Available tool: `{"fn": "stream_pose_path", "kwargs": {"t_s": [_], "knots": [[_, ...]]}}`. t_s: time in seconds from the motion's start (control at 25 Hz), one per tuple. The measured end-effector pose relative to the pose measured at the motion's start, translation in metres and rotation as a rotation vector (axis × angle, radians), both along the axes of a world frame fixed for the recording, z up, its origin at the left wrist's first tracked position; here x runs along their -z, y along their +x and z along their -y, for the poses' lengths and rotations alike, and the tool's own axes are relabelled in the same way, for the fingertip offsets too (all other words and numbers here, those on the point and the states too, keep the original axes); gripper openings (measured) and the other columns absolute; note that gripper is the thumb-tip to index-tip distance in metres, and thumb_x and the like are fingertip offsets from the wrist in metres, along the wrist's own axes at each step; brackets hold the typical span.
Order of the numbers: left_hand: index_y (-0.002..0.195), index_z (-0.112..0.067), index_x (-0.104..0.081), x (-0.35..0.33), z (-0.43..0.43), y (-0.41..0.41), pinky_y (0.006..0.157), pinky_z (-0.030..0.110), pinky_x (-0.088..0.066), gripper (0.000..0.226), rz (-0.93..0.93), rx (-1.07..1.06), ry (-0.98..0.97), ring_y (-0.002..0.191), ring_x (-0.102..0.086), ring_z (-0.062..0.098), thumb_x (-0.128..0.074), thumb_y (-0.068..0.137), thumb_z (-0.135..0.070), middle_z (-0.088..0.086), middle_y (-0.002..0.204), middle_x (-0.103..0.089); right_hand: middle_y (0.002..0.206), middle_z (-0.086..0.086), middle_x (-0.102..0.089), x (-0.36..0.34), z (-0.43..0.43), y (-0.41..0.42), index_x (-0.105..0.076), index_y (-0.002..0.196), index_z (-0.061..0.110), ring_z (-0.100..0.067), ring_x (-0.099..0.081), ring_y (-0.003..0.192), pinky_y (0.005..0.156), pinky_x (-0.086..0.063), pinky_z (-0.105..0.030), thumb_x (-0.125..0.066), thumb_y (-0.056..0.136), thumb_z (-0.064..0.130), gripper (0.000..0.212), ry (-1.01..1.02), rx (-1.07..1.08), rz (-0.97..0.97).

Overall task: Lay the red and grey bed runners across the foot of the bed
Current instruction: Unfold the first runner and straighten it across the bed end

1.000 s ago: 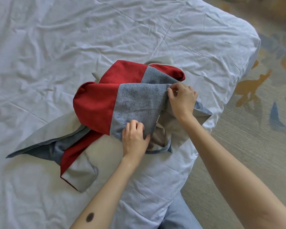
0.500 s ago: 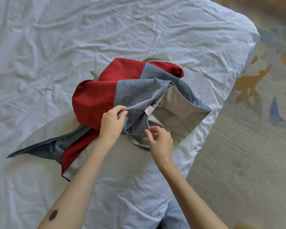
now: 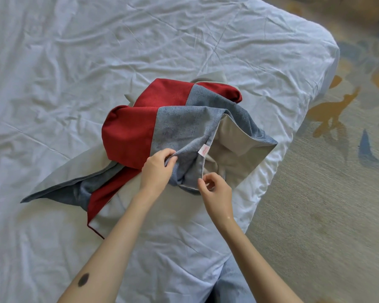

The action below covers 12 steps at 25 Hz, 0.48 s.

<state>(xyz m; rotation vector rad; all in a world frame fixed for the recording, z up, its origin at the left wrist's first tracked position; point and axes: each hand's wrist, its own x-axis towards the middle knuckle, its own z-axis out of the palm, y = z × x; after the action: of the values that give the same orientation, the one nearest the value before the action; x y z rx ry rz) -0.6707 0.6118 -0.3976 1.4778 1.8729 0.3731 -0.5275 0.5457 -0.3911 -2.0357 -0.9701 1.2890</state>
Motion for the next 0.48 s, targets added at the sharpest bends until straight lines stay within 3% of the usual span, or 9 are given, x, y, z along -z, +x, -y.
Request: {"fn": "stream_pose_path", "kwargs": {"t_s": [0.2, 0.48], "knots": [[0.091, -0.016, -0.067, 0.003, 0.036, 0.010, 0.068, 0.031, -0.044, 0.009, -0.065, 0.043, 0.043, 0.078, -0.061, 0.023, -0.060, 0.085, -0.016, 0.004, 0.087, -0.067, 0.063, 0.002, -0.053, -0.001, 0.036, 0.029, -0.057, 0.068, 0.008, -0.008, -0.045, 0.058, 0.059, -0.039, -0.023, -0.059, 0.083, 0.014, 0.016, -0.020, 0.047, -0.021], [0.090, -0.017, -0.067, 0.013, 0.091, 0.009, 0.067, 0.031, -0.038, 0.009, -0.198, 0.119, 0.043, 0.081, -0.061, 0.027, -0.060, 0.085, -0.018, 0.004, 0.088, -0.066, 0.062, 0.002, -0.054, 0.009, 0.104, 0.055, -0.059, 0.069, 0.005, -0.010, -0.046, 0.057, 0.056, -0.037, -0.022, -0.059, 0.081, 0.012, 0.013, -0.079, 0.051, 0.054]]}}
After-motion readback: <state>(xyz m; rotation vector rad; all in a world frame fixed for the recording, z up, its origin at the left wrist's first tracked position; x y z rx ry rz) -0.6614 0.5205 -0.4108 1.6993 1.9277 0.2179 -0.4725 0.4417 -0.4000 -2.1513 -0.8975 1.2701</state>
